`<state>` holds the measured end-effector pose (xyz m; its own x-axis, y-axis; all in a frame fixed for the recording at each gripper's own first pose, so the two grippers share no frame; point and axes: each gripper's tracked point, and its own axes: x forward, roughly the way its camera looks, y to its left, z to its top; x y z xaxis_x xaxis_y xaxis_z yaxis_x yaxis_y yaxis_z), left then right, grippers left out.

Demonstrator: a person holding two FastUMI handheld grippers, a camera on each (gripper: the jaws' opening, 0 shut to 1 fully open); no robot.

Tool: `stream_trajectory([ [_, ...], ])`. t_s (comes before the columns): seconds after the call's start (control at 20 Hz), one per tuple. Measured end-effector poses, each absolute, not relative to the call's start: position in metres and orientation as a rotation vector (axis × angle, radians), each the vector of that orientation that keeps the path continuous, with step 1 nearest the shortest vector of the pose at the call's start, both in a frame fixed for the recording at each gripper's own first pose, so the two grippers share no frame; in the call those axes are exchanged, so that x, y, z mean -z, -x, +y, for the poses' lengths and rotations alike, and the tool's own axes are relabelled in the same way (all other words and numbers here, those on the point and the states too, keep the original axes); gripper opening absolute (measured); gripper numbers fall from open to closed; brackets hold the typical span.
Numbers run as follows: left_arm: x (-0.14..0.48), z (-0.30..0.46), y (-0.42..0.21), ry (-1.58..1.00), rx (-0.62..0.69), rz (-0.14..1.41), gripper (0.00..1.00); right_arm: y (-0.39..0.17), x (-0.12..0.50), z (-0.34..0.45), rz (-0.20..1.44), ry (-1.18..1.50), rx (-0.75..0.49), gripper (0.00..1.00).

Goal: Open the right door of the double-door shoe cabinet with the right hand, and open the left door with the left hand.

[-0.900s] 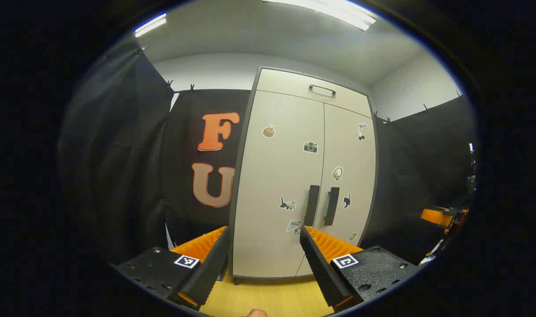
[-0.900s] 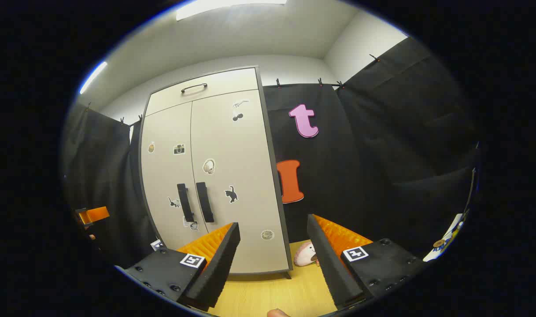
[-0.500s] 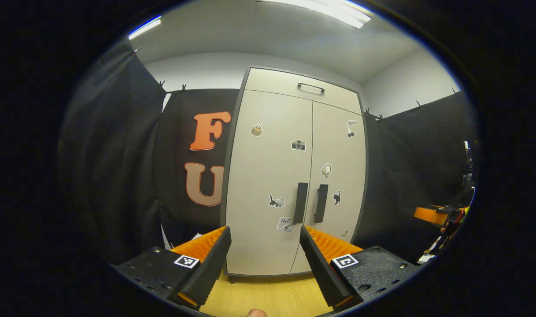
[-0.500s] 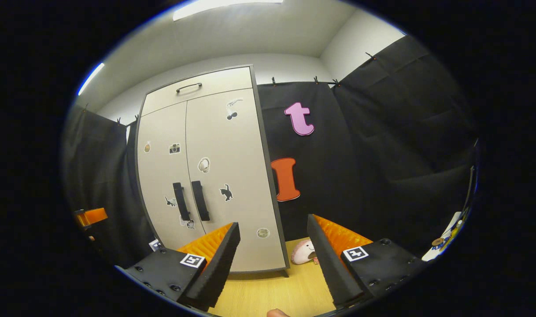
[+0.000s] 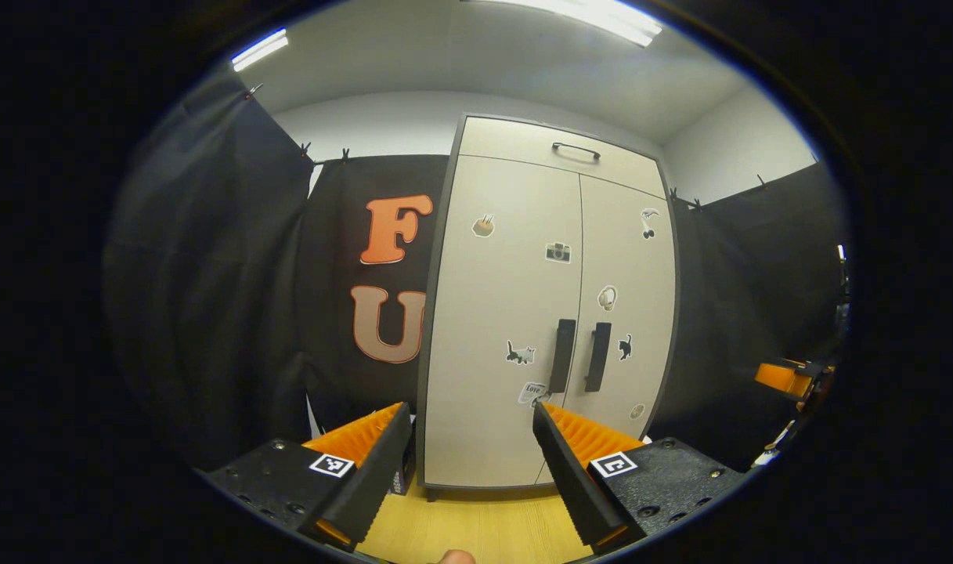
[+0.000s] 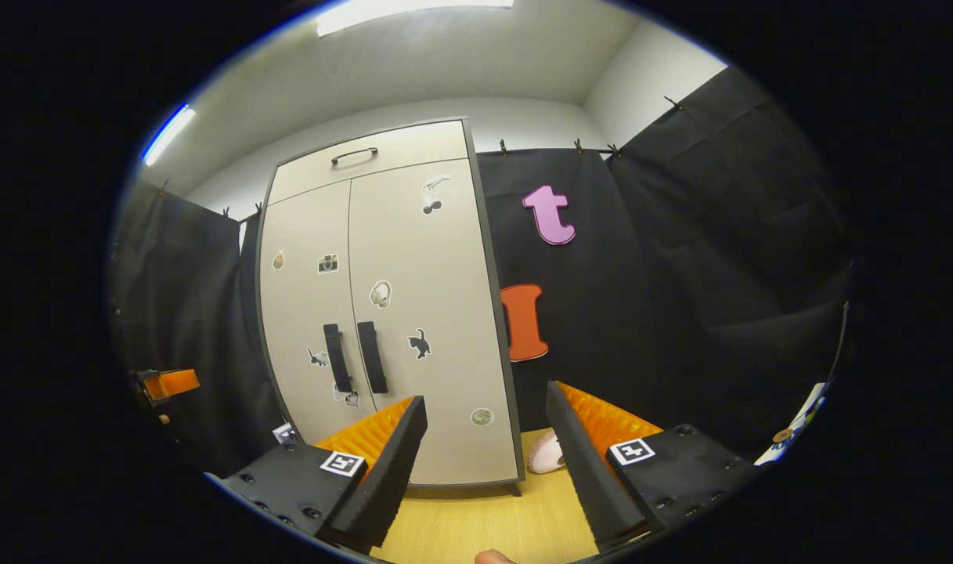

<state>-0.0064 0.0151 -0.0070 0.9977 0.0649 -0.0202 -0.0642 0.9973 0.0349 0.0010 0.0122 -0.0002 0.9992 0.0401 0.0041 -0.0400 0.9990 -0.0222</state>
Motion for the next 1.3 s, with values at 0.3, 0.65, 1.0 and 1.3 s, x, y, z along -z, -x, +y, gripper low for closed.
stream_trajectory([
  [0.3,0.010,0.019,0.009,-0.035,-0.068,0.029,0.94,-0.006,0.007,0.028,0.016,0.026,-0.071,0.98],
  [0.65,0.013,0.027,0.008,-0.048,-0.072,0.030,0.95,-0.035,0.005,0.042,0.000,0.048,-0.058,0.98],
  [1.0,0.023,0.032,0.008,-0.070,-0.053,0.042,0.95,-0.076,0.003,0.097,0.014,0.031,-0.125,0.98],
  [1.3,0.031,0.052,0.006,-0.068,-0.061,0.045,0.94,-0.119,0.021,0.147,0.055,0.058,-0.157,0.98],
])
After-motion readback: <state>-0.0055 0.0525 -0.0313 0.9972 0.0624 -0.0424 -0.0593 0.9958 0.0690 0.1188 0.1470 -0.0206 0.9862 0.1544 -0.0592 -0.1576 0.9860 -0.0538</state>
